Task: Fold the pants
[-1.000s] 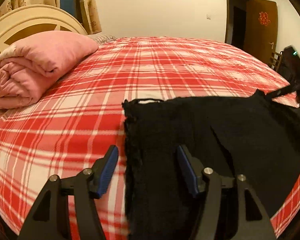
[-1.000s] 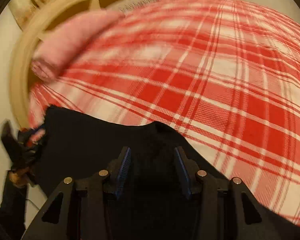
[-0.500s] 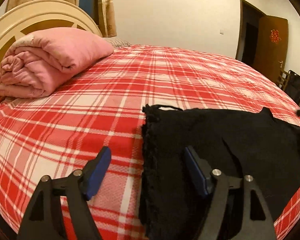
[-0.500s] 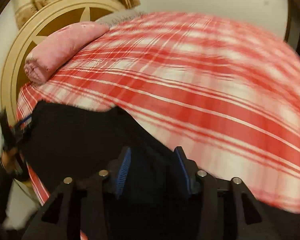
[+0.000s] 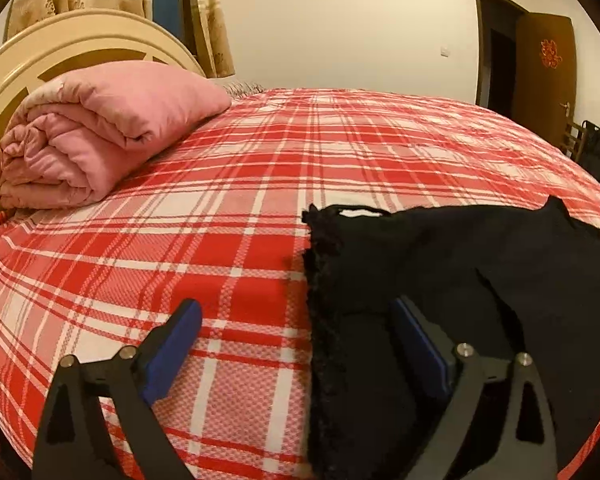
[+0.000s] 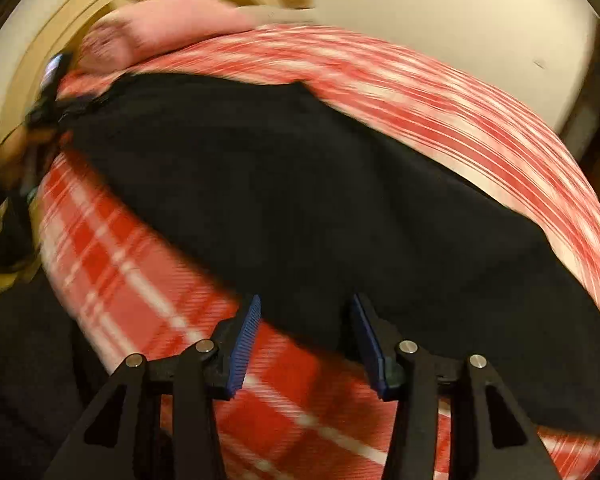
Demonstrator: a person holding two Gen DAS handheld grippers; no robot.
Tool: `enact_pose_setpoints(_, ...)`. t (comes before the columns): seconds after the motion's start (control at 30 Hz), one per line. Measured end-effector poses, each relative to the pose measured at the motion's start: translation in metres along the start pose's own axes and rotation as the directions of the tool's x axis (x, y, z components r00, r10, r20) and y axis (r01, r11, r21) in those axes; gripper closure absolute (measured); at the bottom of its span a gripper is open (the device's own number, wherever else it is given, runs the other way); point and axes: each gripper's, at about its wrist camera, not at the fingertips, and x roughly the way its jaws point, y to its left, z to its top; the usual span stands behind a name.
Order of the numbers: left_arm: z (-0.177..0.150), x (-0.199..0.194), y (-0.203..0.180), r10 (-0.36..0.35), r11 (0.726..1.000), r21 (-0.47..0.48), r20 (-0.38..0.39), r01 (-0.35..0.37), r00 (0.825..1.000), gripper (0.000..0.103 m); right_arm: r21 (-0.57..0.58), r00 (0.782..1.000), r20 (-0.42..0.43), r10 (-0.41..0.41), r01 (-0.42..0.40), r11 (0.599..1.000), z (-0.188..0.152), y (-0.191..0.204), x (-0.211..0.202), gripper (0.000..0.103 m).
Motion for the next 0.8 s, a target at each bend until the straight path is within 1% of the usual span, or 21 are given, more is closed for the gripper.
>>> enact_pose_setpoints(0.07,0.001,0.001,0.0,-0.001,1.0,0.0,-0.003,0.001,1.0,0.005,-0.027,0.998,0.064,-0.028,0.029,0.999,0.014,0.006,-0.009,0.053)
enact_pose_setpoints(0.1,0.0,0.002,0.001,-0.008,1.0,-0.007,-0.004,0.008,1.0,0.005,-0.035,0.997,0.077,-0.023,0.025,0.999,0.018,0.007,-0.011,0.053)
enact_pose_setpoints(0.17,-0.001,0.003,0.004,-0.02,0.999,-0.027,-0.005,0.019,1.0,0.004,-0.006,0.996,0.087,0.012,-0.012,1.0,0.038,-0.004,-0.009,0.053)
enact_pose_setpoints(0.23,-0.002,0.005,0.007,-0.023,0.999,-0.044,-0.003,0.023,1.0,0.001,0.077,0.994,0.09,0.066,-0.073,0.994,0.054,-0.03,-0.002,0.053)
enact_pose_setpoints(0.3,-0.003,0.007,0.01,-0.038,0.997,-0.062,-0.004,0.038,0.999,0.0,0.209,0.993,0.068,0.099,-0.111,0.971,0.068,-0.069,0.015,0.053)
enact_pose_setpoints(0.33,-0.003,0.007,0.012,-0.046,0.997,-0.07,-0.005,0.046,0.999,0.0,0.291,0.992,0.049,0.12,-0.129,0.948,0.073,-0.092,0.027,0.053)
enact_pose_setpoints(0.37,-0.003,0.008,0.013,-0.054,0.996,-0.077,-0.003,0.054,0.999,0.0,0.318,0.992,0.01,0.127,-0.124,0.94,0.075,-0.104,0.039,0.053)
enact_pose_setpoints(0.4,-0.004,0.008,0.013,-0.057,0.995,-0.077,0.0,0.056,0.998,0.0,0.326,0.995,-0.043,0.089,-0.07,0.943,0.077,-0.115,0.053,0.053)
enact_pose_setpoints(0.43,-0.004,0.007,0.013,-0.058,0.996,-0.074,0.002,0.058,0.998,0.0,0.33,0.998,-0.043,0.051,-0.034,0.943,0.075,-0.121,0.058,0.055)
enact_pose_setpoints(0.47,-0.004,0.008,0.013,-0.06,0.995,-0.073,0.003,0.06,0.998,0.0,0.339,0.999,-0.029,0.046,-0.034,0.94,0.075,-0.129,0.061,0.055)
enact_pose_setpoints(0.5,-0.004,0.008,0.013,-0.062,0.995,-0.075,0.003,0.063,0.998,0.0,0.339,0.998,-0.035,0.059,-0.044,0.94,0.076,-0.133,0.062,0.055)
enact_pose_setpoints(0.57,-0.004,0.008,0.013,-0.066,0.995,-0.079,0.002,0.066,0.998,0.0,0.336,0.999,-0.035,0.023,-0.01,0.942,0.082,-0.132,0.06,0.055)
enact_pose_setpoints(0.63,-0.003,0.005,0.013,-0.068,0.995,-0.079,-0.002,0.067,0.998,0.001,0.329,0.999,-0.038,-0.039,0.049,0.943,0.085,-0.129,0.055,0.055)
enact_pose_setpoints(0.67,-0.002,0.004,0.012,-0.07,0.995,-0.069,-0.001,0.07,0.998,0.006,0.33,0.998,-0.032,-0.054,0.062,0.942,0.085,-0.126,0.051,0.053)
enact_pose_setpoints(0.7,-0.001,0.001,0.008,-0.073,0.996,-0.044,0.001,0.073,0.997,0.012,0.329,0.998,-0.013,-0.062,0.063,0.942,0.089,-0.122,0.045,0.053)
enact_pose_setpoints(0.73,-0.001,-0.001,0.005,-0.073,0.997,-0.029,0.001,0.073,0.997,0.014,0.319,0.998,0.013,-0.058,0.051,0.946,0.09,-0.112,0.036,0.053)
enact_pose_setpoints(0.77,-0.001,-0.001,0.003,-0.072,0.997,-0.019,0.001,0.072,0.997,0.016,0.297,0.999,0.036,-0.033,0.021,0.955,0.091,-0.1,0.028,0.053)
enact_pose_setpoints(0.8,0.0,0.0,0.001,-0.064,0.998,-0.007,0.003,0.065,0.998,0.015,0.254,0.998,0.058,0.009,-0.024,0.967,0.095,-0.078,0.023,0.053)
